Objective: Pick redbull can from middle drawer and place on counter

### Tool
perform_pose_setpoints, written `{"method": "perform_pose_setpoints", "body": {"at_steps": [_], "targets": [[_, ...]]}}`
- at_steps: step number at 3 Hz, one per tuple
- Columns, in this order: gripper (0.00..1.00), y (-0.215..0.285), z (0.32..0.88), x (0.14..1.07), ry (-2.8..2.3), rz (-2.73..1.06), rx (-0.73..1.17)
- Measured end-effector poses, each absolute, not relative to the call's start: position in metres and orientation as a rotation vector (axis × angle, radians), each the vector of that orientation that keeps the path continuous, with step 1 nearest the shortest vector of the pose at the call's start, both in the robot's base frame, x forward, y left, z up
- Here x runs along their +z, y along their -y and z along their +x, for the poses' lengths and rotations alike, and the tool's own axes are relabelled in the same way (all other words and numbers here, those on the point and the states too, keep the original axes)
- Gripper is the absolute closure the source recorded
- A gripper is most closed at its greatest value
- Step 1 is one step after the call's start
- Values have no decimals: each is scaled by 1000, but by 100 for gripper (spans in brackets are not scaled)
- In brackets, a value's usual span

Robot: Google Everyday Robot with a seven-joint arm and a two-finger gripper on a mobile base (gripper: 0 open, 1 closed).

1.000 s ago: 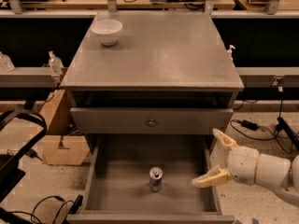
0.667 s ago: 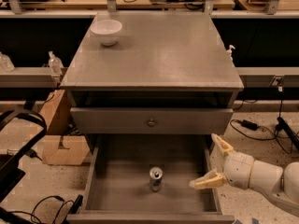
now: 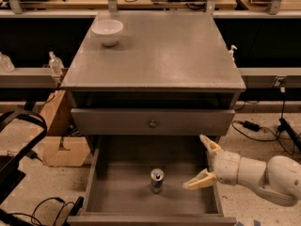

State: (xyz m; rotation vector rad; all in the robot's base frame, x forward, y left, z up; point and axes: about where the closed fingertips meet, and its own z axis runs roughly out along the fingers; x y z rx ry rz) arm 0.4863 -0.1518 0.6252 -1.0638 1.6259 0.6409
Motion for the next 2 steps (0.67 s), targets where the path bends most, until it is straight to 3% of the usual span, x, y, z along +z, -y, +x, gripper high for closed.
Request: {"method": "perform_pose_setpoints", "body": {"at_steps": [2], "targets": [[0,99,515,538,-1490,-1268,781]]}}
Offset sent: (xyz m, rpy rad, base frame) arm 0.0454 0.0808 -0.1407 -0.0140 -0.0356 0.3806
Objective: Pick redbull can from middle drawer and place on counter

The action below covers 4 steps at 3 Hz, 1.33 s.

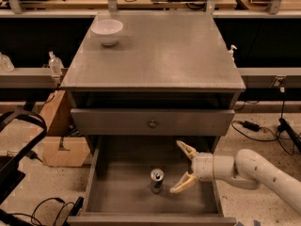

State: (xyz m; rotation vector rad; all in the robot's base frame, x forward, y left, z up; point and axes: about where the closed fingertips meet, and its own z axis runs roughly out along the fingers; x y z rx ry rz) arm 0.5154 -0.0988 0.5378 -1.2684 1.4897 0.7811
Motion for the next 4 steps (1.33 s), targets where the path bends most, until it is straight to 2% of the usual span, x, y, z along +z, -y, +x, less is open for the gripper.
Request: {"method": "perform_pose_setpoints", "body": {"at_steps": [2,3,4], "targets": [[0,55,517,456,-1433,-1386,875],[18,38,520,423,-1445,-1418,899],[41,25,522,412,-1464,-1395,931]]}}
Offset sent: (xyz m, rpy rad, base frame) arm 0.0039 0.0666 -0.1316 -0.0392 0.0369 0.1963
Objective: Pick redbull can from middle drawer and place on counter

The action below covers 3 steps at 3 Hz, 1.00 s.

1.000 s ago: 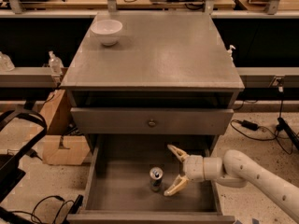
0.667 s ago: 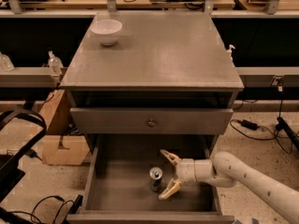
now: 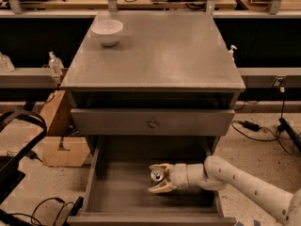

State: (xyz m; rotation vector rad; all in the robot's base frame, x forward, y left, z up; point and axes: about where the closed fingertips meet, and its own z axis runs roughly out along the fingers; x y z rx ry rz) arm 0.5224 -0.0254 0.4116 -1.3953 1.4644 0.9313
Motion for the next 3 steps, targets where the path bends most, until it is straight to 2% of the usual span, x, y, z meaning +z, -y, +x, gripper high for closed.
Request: {"method": "perform_pose_setpoints", "body": {"at_steps": [2,3], "targets": [[87,41,508,539,-1484,-1208,963],[100,67,496,640,-1495,-1143,906]]}}
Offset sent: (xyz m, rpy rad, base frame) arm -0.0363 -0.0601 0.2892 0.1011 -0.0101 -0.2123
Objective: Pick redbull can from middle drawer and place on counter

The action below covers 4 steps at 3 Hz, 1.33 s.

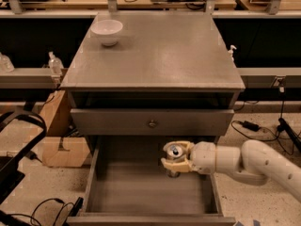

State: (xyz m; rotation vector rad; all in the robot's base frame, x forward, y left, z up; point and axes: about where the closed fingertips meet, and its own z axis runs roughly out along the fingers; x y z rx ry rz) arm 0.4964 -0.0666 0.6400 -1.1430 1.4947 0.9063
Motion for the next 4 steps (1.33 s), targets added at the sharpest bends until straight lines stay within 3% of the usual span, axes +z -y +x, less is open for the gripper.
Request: {"method": "perform_pose_setpoints", "body": {"at_steps": [2,3,4], "targets": [[100,107,525,817,-1524,-1025,811],[100,134,589,908,-1578,-857,757],[100,130,633,921,-1622,-776,718]]}}
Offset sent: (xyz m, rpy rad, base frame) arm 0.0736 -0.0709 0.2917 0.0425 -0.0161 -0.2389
